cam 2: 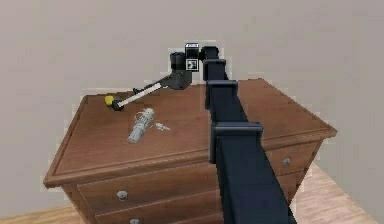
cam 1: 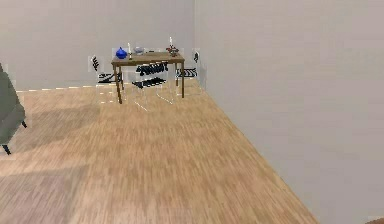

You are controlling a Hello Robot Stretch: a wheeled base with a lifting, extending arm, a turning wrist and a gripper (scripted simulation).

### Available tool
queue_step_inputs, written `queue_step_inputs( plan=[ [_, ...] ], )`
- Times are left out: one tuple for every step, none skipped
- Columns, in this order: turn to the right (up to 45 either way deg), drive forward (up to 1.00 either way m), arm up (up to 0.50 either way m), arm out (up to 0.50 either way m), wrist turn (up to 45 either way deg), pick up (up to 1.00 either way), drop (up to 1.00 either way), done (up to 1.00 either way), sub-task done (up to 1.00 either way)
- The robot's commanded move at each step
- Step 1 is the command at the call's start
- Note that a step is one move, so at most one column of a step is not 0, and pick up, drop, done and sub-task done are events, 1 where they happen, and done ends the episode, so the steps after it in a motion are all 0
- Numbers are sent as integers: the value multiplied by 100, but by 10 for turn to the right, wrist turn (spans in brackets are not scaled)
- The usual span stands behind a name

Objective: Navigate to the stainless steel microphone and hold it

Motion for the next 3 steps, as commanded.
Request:
queue_step_inputs(
  plan=[
    [0, 0, -14, 0, 0, 0, 0, 0, 0],
    [0, 0, 0, 0, 0, 100, 0, 0, 0],
    [0, 0, 10, 0, 0, 0, 0, 0, 0]
  ],
)
